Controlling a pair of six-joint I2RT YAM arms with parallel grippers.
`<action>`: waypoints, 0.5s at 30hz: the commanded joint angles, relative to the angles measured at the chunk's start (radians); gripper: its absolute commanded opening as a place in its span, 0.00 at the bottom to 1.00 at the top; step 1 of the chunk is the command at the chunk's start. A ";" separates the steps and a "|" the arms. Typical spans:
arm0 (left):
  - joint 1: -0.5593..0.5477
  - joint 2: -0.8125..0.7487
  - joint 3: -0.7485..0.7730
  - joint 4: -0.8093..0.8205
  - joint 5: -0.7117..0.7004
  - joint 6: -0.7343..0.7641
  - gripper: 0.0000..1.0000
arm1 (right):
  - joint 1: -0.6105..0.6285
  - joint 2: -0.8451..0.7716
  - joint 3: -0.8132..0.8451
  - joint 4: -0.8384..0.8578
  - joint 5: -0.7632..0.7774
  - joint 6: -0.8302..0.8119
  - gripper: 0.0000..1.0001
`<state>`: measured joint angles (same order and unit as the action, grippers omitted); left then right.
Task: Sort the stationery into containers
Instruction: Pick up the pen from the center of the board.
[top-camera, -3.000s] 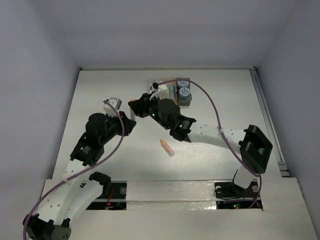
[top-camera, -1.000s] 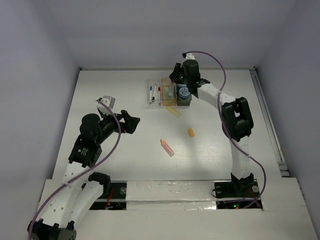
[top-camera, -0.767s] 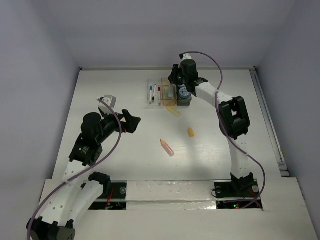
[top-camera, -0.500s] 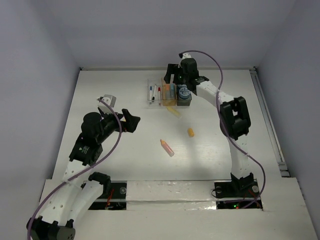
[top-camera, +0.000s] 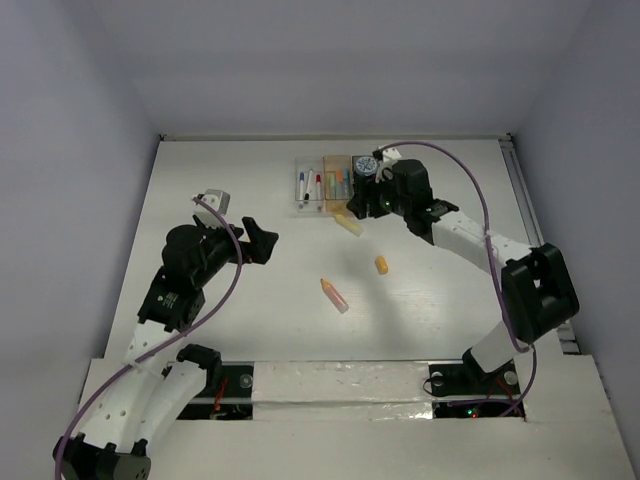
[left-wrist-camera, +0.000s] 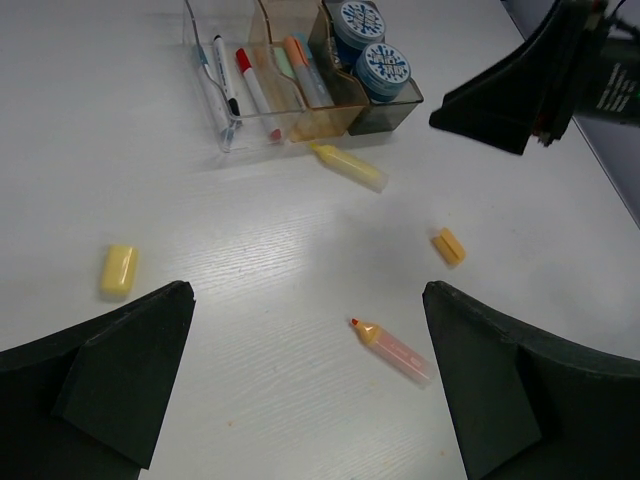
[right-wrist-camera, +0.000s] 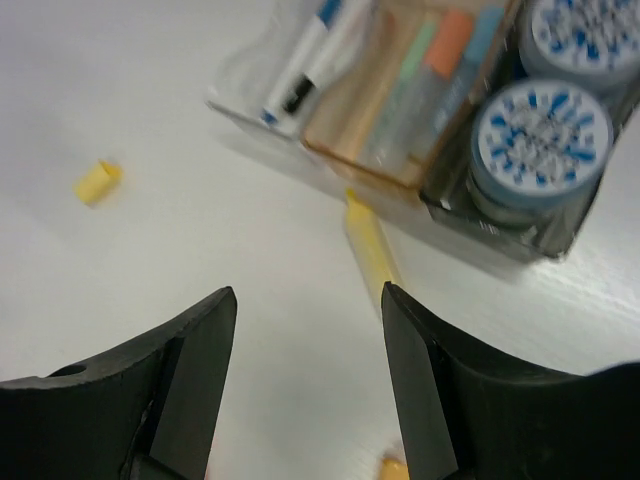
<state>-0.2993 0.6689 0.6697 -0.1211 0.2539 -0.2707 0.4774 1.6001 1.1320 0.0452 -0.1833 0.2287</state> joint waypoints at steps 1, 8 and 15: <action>0.014 -0.026 0.042 0.035 0.010 -0.004 0.99 | 0.006 0.014 -0.057 -0.040 0.019 -0.086 0.66; 0.014 -0.040 0.039 0.037 0.019 -0.004 0.99 | 0.017 0.153 0.012 -0.110 0.088 -0.144 0.68; 0.023 -0.032 0.041 0.041 0.031 -0.004 0.99 | 0.049 0.286 0.113 -0.136 0.163 -0.169 0.69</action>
<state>-0.2836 0.6392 0.6697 -0.1204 0.2668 -0.2707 0.5014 1.8603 1.1698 -0.0937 -0.0761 0.0978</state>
